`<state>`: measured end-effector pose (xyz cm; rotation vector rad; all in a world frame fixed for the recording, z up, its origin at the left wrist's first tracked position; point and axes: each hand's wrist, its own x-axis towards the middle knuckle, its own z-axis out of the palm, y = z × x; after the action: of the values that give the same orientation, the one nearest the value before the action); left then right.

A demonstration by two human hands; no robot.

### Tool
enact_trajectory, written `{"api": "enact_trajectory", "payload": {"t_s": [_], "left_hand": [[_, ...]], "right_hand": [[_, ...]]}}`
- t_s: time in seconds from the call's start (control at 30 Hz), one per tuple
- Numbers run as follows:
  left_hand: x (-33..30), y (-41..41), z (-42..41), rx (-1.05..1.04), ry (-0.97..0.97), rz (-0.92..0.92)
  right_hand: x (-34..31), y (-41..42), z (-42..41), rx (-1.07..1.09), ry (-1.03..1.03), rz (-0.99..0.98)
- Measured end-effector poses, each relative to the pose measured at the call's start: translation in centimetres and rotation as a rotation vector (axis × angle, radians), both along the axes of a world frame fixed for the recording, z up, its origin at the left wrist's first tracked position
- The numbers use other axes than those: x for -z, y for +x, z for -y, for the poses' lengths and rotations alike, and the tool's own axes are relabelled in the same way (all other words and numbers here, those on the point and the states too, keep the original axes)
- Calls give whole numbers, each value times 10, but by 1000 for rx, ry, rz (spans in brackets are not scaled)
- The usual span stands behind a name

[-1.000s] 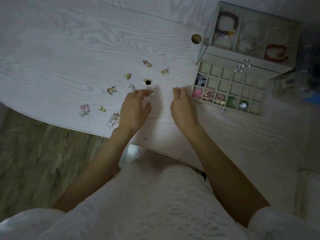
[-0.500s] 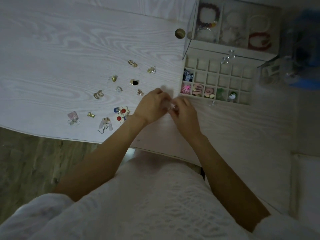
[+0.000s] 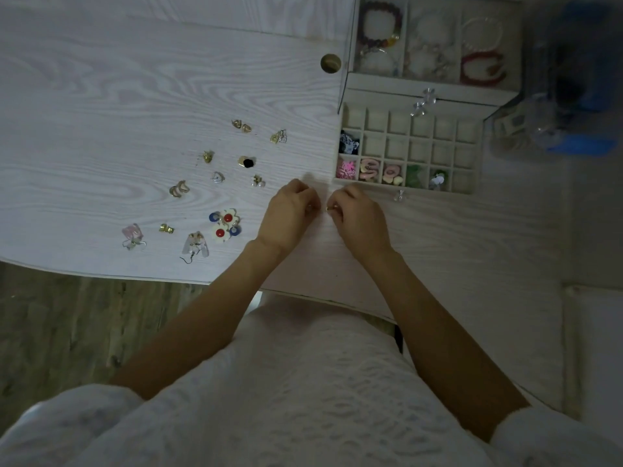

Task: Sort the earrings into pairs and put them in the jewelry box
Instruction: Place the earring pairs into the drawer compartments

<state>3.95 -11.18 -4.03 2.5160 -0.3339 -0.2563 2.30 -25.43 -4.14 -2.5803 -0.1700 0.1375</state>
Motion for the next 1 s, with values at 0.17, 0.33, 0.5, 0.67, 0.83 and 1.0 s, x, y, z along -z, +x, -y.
{"api": "enact_trajectory", "payload": {"t_s": [0.17, 0.33, 0.5, 0.67, 0.83, 1.0], "left_hand": [[0, -2, -4, -27, 39, 35], [-1, 4, -4, -1, 48, -32], [-2, 9, -5, 55, 68, -56], [-3, 7, -5, 102, 44, -10], [-1, 8, 0, 134, 16, 16], [1, 11, -11, 85, -38, 35]], "right_hand": [[-6, 6, -5, -45, -97, -84], [-9, 11, -9, -67, -145, -149], [-12, 2, 1, 69, 28, -85], [-20, 6, 30, 182, 101, -48], [-17, 5, 36, 189, 105, -81], [-24, 12, 35, 212, 131, -7]]}}
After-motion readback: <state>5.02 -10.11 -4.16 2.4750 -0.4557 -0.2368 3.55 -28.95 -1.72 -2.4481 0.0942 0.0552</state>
